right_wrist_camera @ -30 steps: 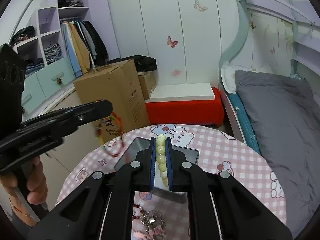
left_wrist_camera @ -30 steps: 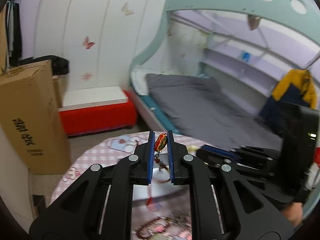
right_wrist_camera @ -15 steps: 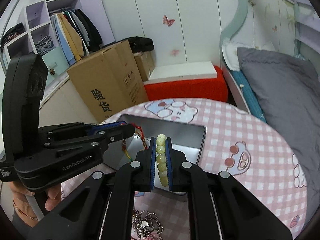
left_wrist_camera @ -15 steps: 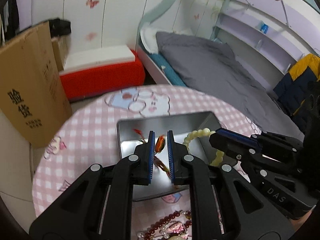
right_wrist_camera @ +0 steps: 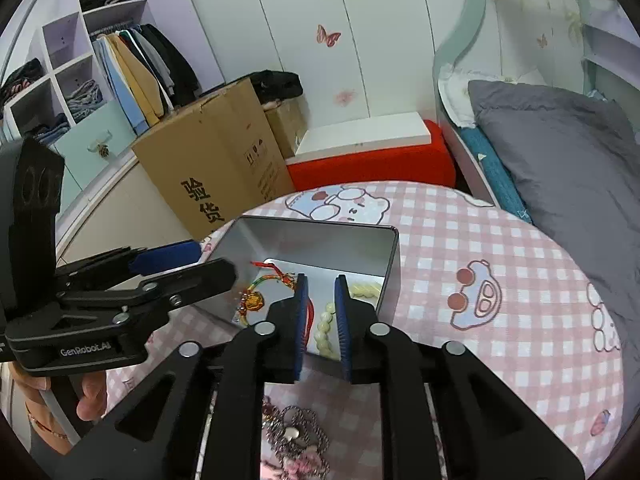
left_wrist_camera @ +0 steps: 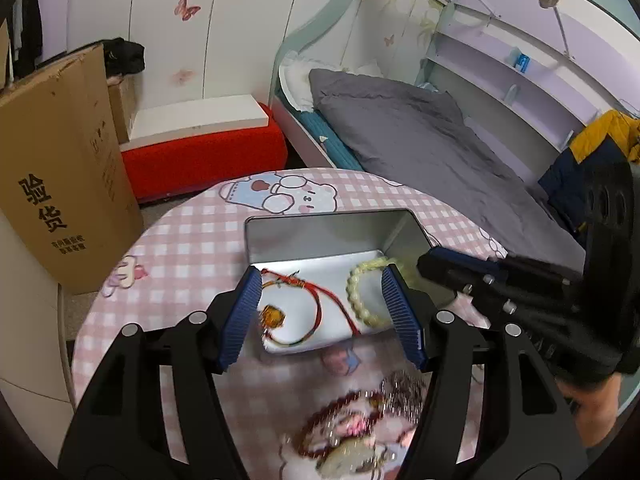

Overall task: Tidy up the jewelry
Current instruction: 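Open both tools to drop both bracelets into the grey metal box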

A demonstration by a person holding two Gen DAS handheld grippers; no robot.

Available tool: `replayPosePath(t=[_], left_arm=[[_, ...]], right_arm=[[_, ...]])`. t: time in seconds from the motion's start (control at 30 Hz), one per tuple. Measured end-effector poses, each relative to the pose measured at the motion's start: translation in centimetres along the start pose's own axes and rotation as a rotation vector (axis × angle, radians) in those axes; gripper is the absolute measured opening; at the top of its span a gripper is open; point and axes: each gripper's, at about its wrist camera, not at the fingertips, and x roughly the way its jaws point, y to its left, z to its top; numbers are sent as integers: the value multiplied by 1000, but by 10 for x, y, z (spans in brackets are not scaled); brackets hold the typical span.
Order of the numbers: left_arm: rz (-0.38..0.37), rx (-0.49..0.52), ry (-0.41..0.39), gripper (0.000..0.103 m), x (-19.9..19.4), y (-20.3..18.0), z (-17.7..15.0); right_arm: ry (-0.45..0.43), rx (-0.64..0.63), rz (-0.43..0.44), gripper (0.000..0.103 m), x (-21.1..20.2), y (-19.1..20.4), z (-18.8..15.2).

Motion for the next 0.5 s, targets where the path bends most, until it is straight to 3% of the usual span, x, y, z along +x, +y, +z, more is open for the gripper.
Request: replayPosePath(t=[0.23, 0.5], left_arm=[[50, 43, -54, 62, -44, -6, -31], [80, 99, 11, 62, -51, -14, -89]], right_arm=[[-47, -27, -27, 20, -46, 11, -17], [-24, -55, -103, 28, -67, 22, -75]])
